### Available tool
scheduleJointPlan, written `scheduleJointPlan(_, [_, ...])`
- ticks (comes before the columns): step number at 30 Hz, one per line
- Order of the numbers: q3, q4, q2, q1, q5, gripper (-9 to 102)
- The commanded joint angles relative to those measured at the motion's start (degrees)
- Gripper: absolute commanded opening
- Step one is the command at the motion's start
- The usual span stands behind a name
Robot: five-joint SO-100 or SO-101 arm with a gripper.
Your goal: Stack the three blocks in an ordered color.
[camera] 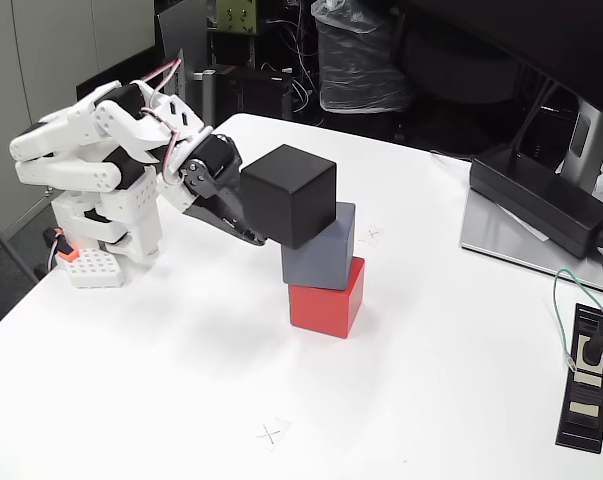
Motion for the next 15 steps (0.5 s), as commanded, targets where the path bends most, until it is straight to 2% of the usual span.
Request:
scheduleJointPlan(1, [0.18,-1.41,0.18,2.11,0.00,-1])
scheduleJointPlan(15, [0.18,-2.29,0.09,2.46,-0.09,-1])
